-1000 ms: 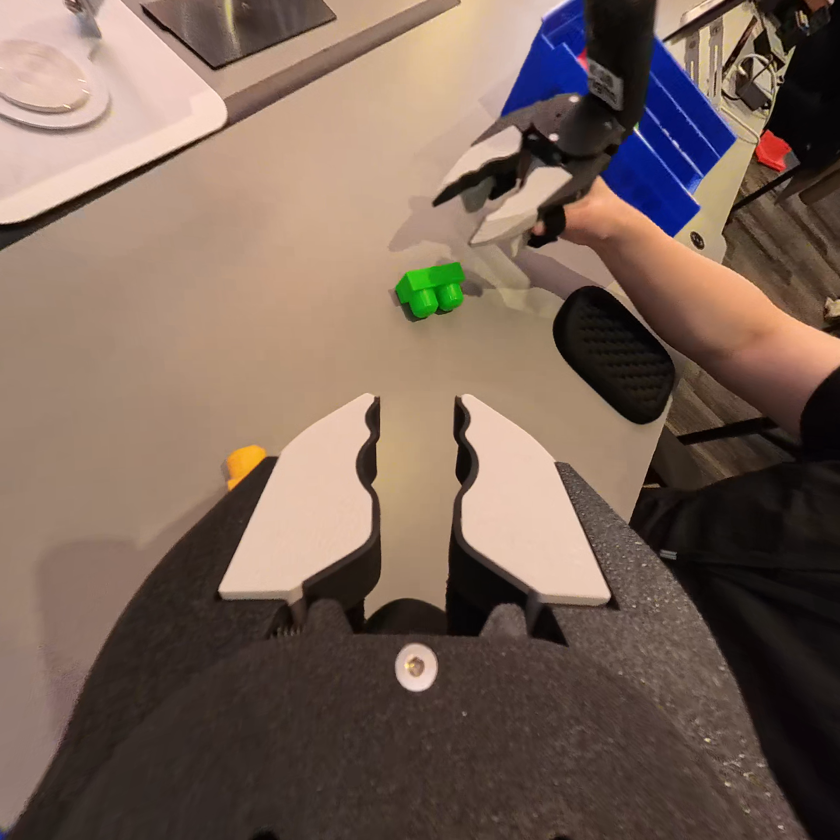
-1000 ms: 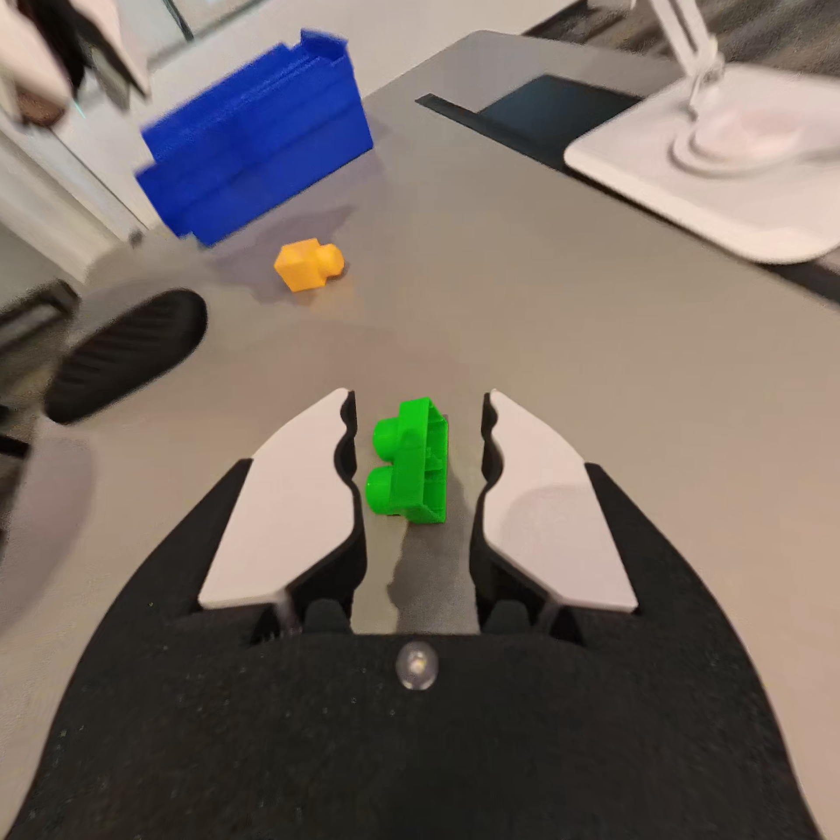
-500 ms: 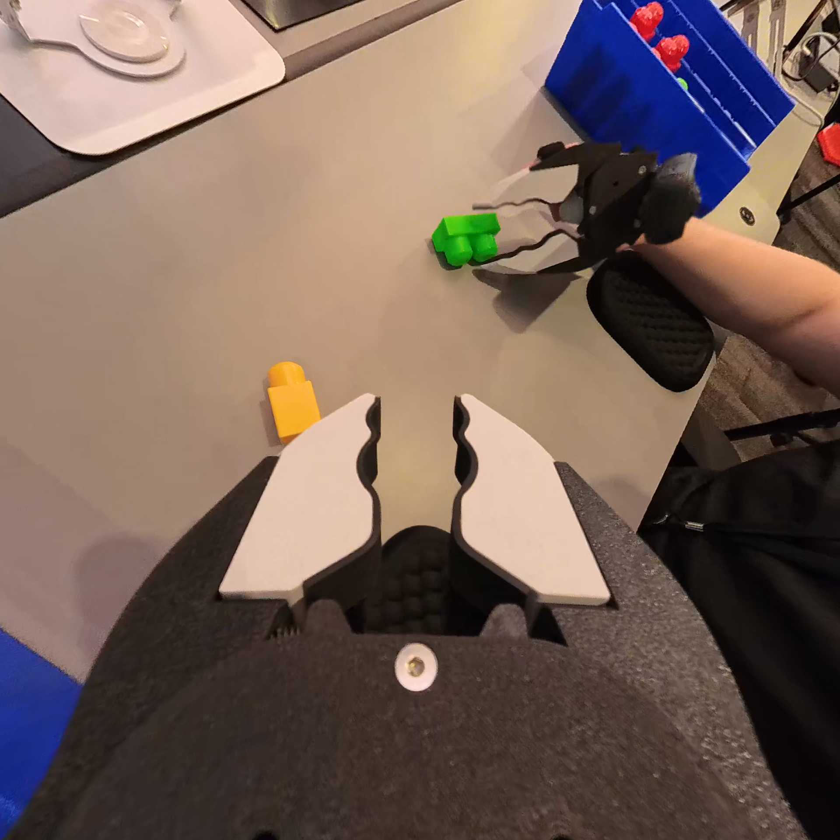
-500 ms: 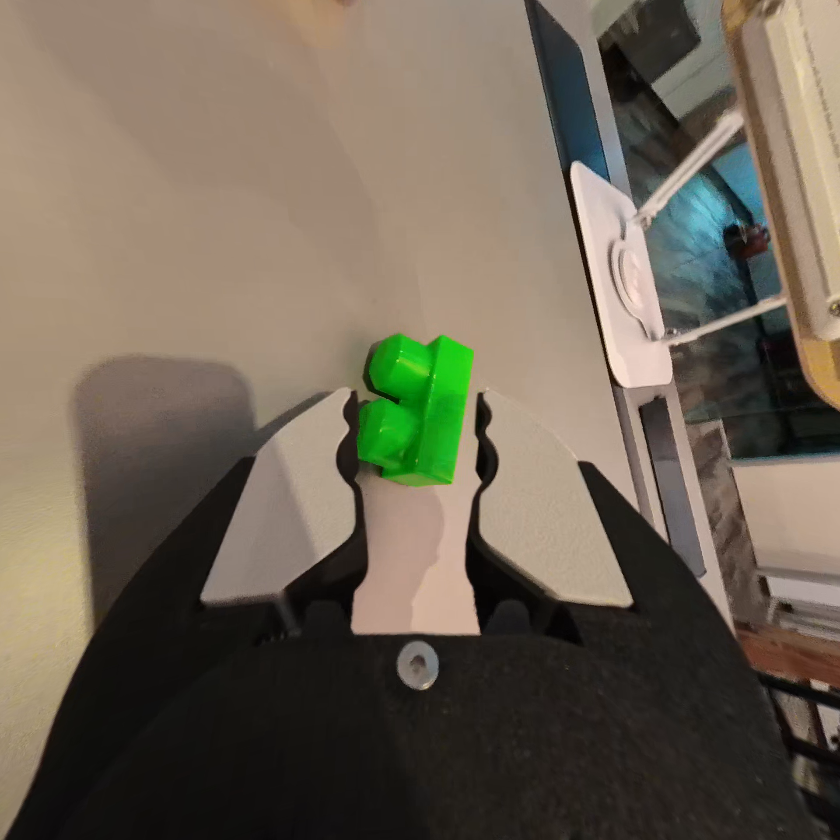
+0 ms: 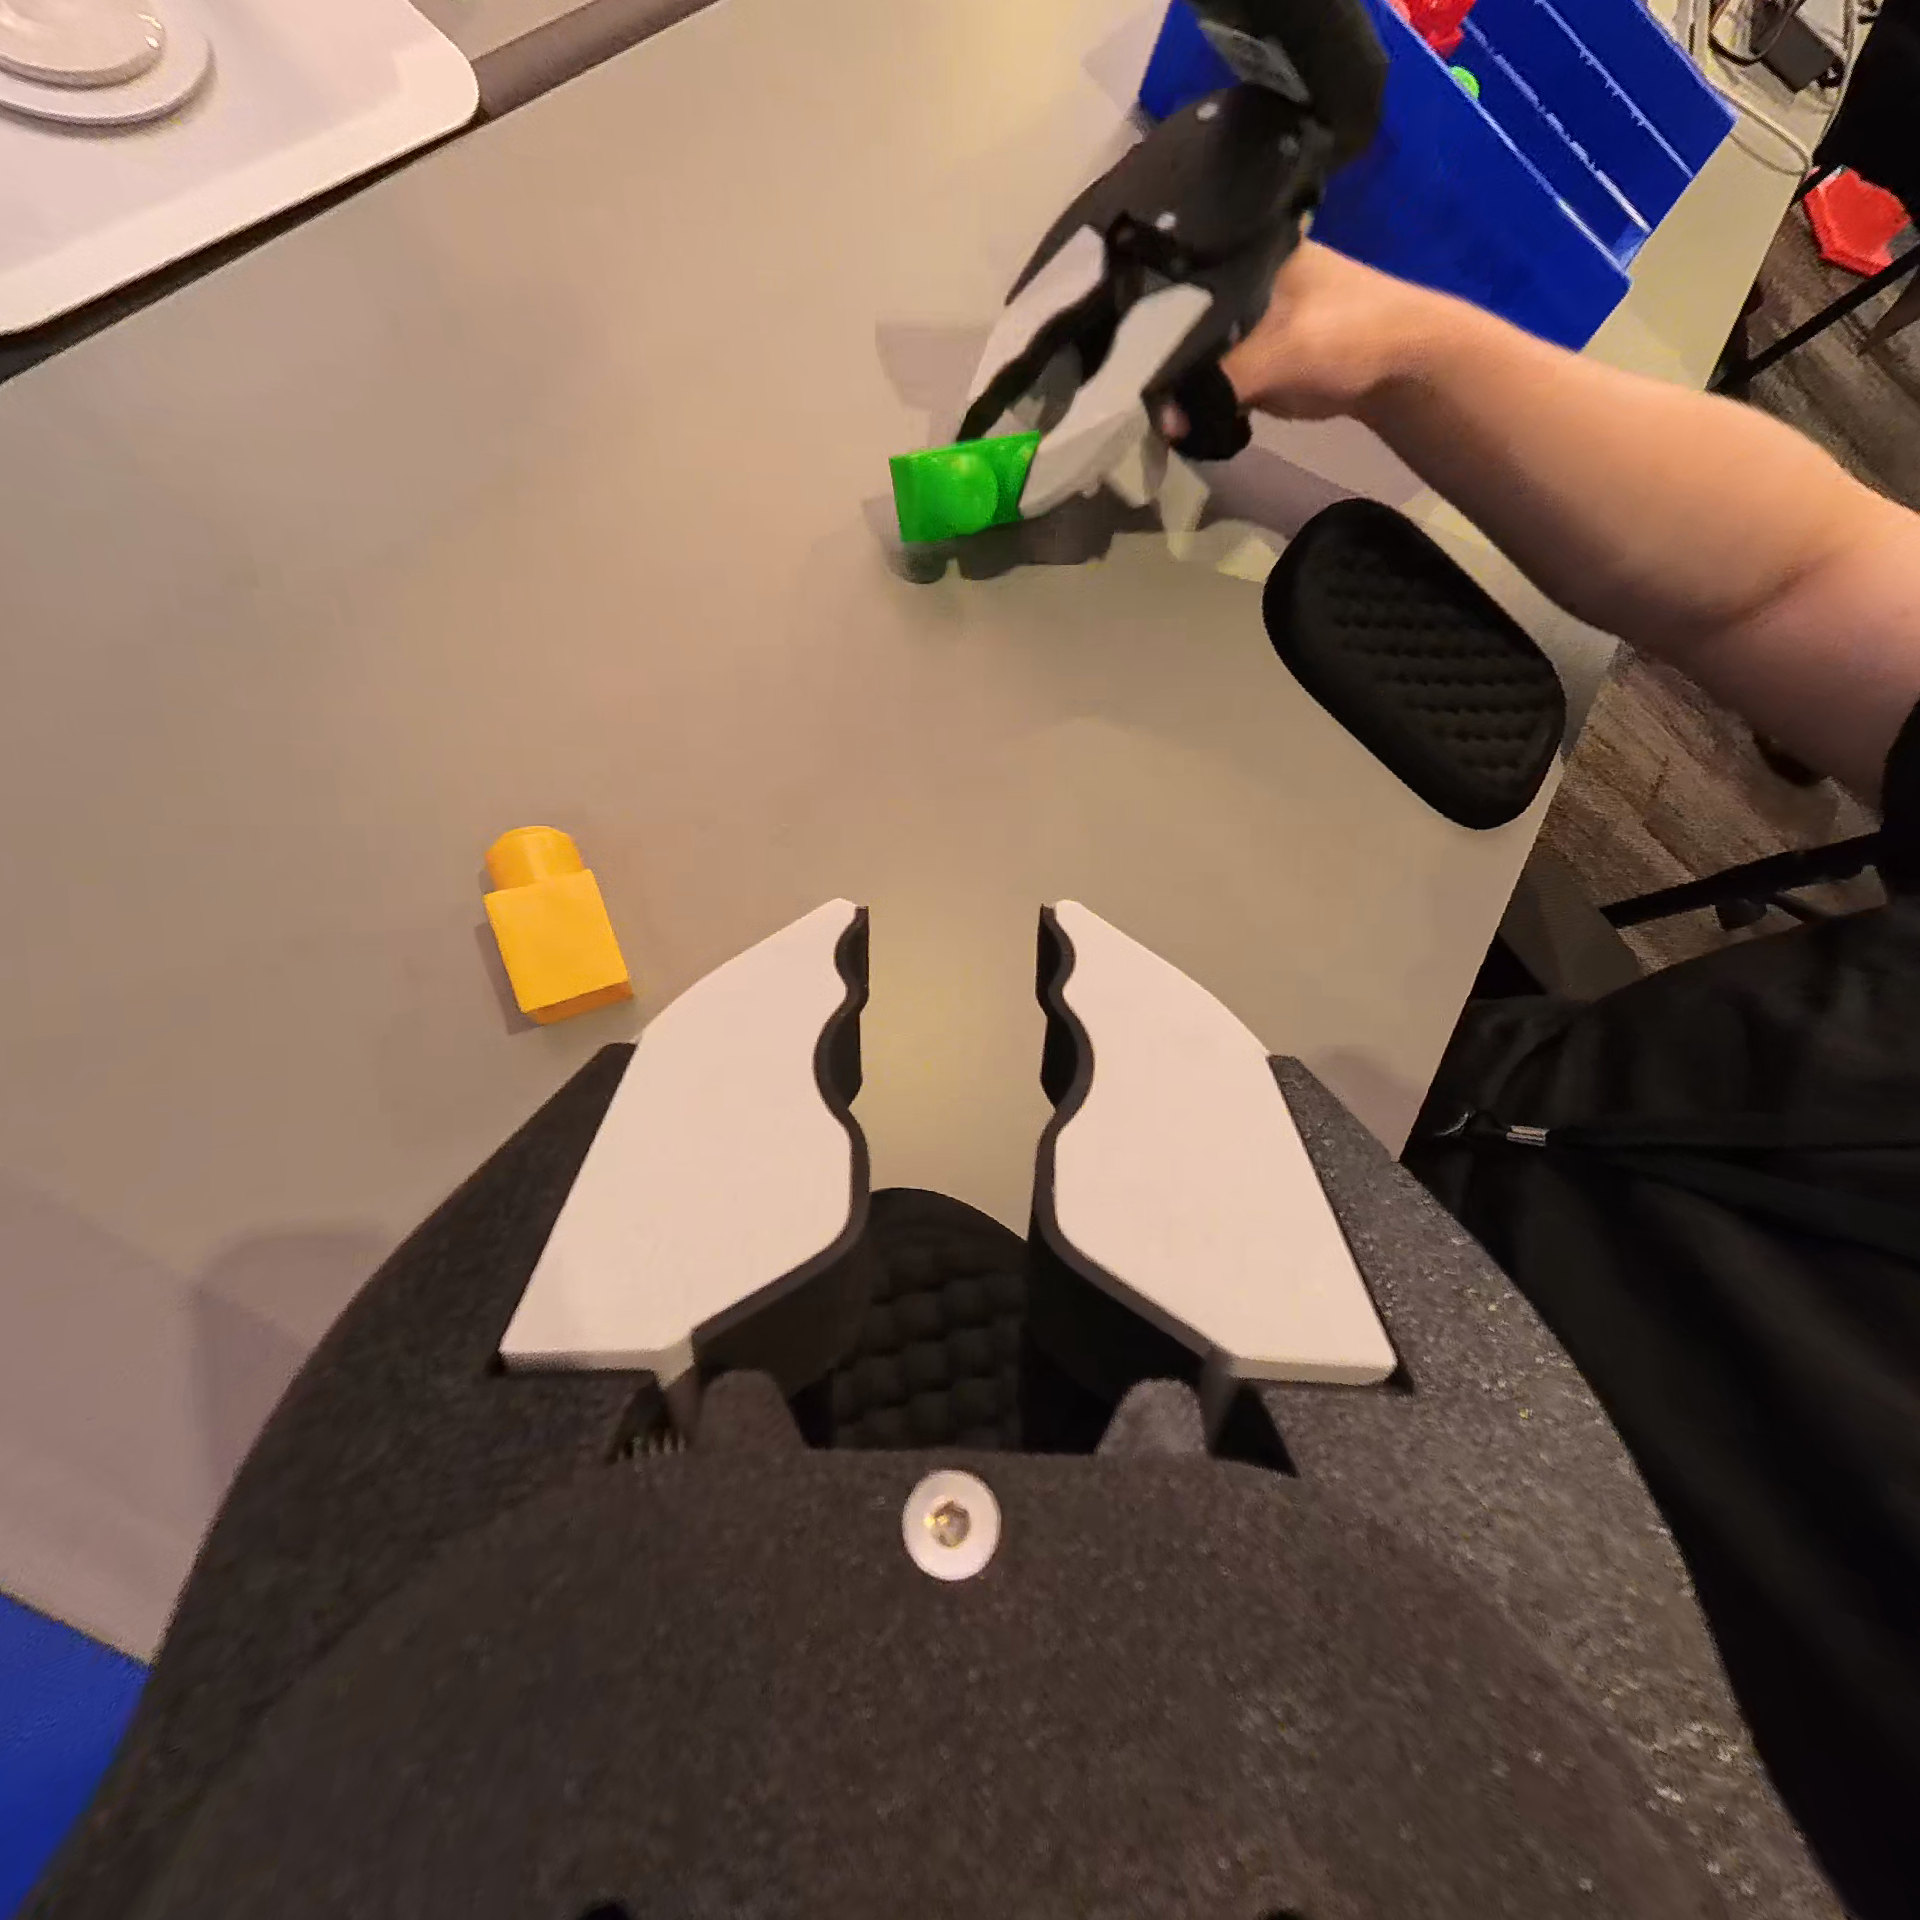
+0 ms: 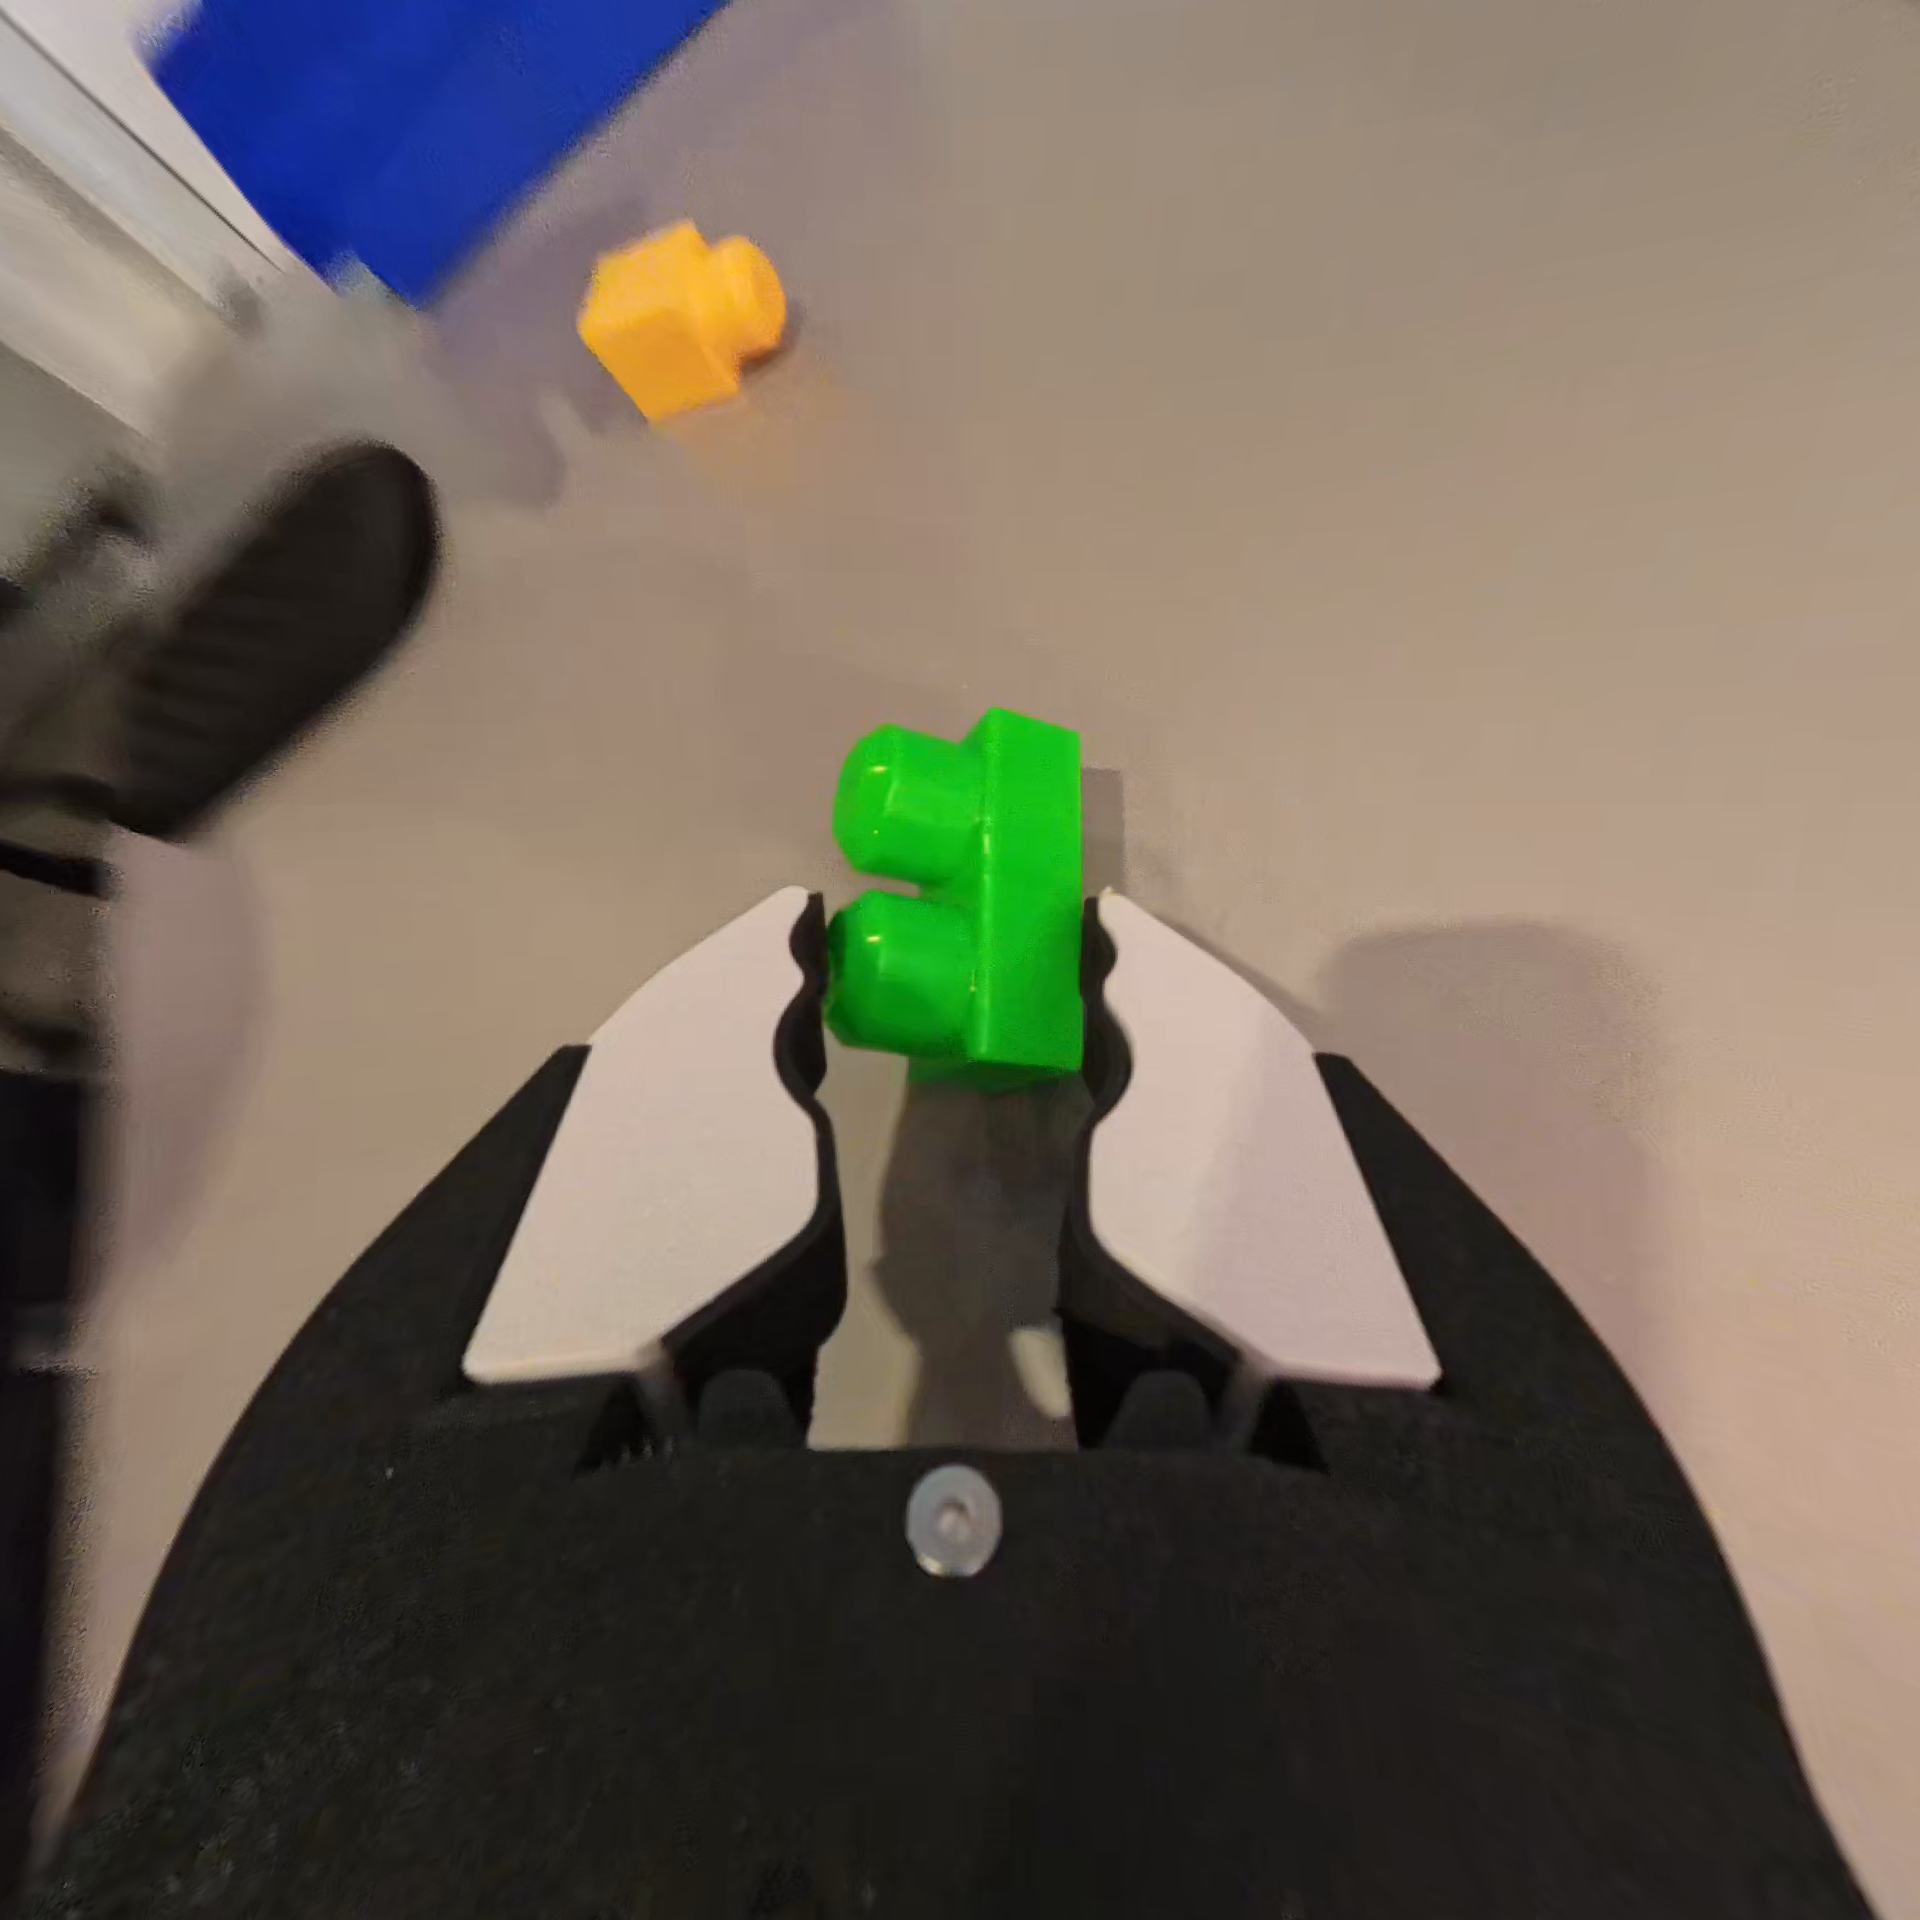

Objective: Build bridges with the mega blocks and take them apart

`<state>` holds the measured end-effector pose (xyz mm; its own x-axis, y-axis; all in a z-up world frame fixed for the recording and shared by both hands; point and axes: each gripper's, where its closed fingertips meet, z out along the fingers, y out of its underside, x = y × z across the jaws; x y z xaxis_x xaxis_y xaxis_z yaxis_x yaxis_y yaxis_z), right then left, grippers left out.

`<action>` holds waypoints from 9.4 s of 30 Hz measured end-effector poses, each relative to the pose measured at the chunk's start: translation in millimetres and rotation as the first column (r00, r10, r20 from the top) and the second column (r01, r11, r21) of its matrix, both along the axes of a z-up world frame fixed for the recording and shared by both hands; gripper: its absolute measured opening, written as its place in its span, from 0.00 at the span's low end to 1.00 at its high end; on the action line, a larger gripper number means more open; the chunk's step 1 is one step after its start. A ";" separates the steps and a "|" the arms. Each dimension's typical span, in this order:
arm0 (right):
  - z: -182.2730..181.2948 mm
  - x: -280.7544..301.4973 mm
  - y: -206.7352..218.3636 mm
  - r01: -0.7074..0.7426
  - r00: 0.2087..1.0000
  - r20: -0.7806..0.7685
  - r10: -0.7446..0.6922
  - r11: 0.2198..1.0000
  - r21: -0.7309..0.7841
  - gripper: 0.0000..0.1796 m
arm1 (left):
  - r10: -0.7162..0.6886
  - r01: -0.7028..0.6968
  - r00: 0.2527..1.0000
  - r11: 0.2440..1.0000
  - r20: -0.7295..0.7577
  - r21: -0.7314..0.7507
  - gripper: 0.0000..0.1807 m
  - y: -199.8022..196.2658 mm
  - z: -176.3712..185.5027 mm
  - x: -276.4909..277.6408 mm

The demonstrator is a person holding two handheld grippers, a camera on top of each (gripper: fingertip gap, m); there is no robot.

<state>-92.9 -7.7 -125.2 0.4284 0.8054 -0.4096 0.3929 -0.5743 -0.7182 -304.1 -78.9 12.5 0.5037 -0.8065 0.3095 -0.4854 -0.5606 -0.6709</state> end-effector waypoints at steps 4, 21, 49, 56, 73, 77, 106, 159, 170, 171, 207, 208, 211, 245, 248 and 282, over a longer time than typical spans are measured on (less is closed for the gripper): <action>-0.7 9.9 10.7 0.050 0.987 -0.130 -0.094 0.950 -0.309 0.26 | -0.007 0.007 1.000 1.000 0.005 0.000 0.17 -4.0 2.1 1.2; 25.7 28.8 21.1 0.009 1.000 -0.012 -0.006 0.973 0.230 0.34 | -0.016 0.016 1.000 1.000 -0.005 0.010 0.16 -12.3 4.3 -0.1; 68.4 -10.2 -27.6 -0.039 0.998 0.062 0.010 0.867 0.496 0.31 | 0.692 -0.525 0.624 0.715 -0.363 0.461 0.24 126.2 -9.9 -327.0; 78.1 -25.9 -57.5 -0.045 0.998 0.050 0.024 0.867 0.497 0.32 | 0.841 -0.853 0.428 0.496 -0.330 0.159 0.19 189.4 -73.8 -346.3; 70.0 -20.2 -91.2 -0.057 0.998 0.011 0.060 0.870 0.490 0.32 | 0.912 -0.983 0.135 0.072 -0.388 -0.171 0.37 214.0 -110.0 -360.2; 66.3 -15.8 -94.5 -0.062 0.998 0.017 0.062 0.868 0.492 0.32 | 0.899 -0.984 0.112 0.043 -0.422 -0.171 0.37 221.0 -124.2 -354.9; 50.3 -12.4 -97.7 -0.099 0.995 0.068 0.075 0.870 0.484 0.30 | 0.830 -0.874 0.483 0.474 -0.280 -0.105 0.21 211.8 -90.5 -337.9; 32.0 -23.5 -112.9 -0.208 0.974 0.185 0.128 0.828 0.521 0.32 | 0.183 -0.111 0.897 0.974 -0.403 0.196 0.33 57.1 -101.0 6.5; 41.1 -102.5 -89.1 -0.400 0.916 0.213 0.341 0.722 0.564 0.23 | 0.317 -0.340 0.939 0.796 0.133 0.501 0.09 57.2 -22.3 -36.2; 38.8 -110.6 -83.9 -0.417 0.908 0.227 0.352 0.702 0.578 0.22 | 0.325 -0.362 0.931 0.758 0.166 0.543 0.08 55.9 -13.8 -38.5; 20.4 -136.7 -68.6 -0.501 0.864 0.315 0.393 0.608 0.616 0.18 | 0.393 -0.394 0.919 0.918 0.021 0.045 0.09 94.3 -131.7 -35.9; 19.8 -136.5 -68.8 -0.505 0.862 0.321 0.394 0.605 0.615 0.18 | 0.391 -0.392 0.920 0.919 0.037 0.028 0.08 93.9 -131.8 -34.2; 19.5 -135.1 -68.9 -0.516 0.856 0.338 0.392 0.594 0.618 0.18 | 0.395 -0.395 0.917 0.919 0.065 -0.001 0.07 93.8 -131.7 -31.9; 29.8 -126.6 -62.5 -0.489 0.871 0.317 0.376 0.601 0.632 0.18 | 0.323 -0.325 0.945 0.944 0.058 0.052 0.04 94.2 -130.6 -4.8; 28.9 -126.3 -62.0 -0.490 0.870 0.319 0.375 0.602 0.630 0.18 | 0.319 -0.323 0.946 0.945 0.058 0.056 0.04 93.7 -130.7 -2.9; 20.2 -124.1 -60.8 -0.510 0.860 0.341 0.380 0.615 0.602 0.18 | 0.315 -0.302 0.948 0.929 -0.030 0.216 0.16 91.5 -124.2 7.7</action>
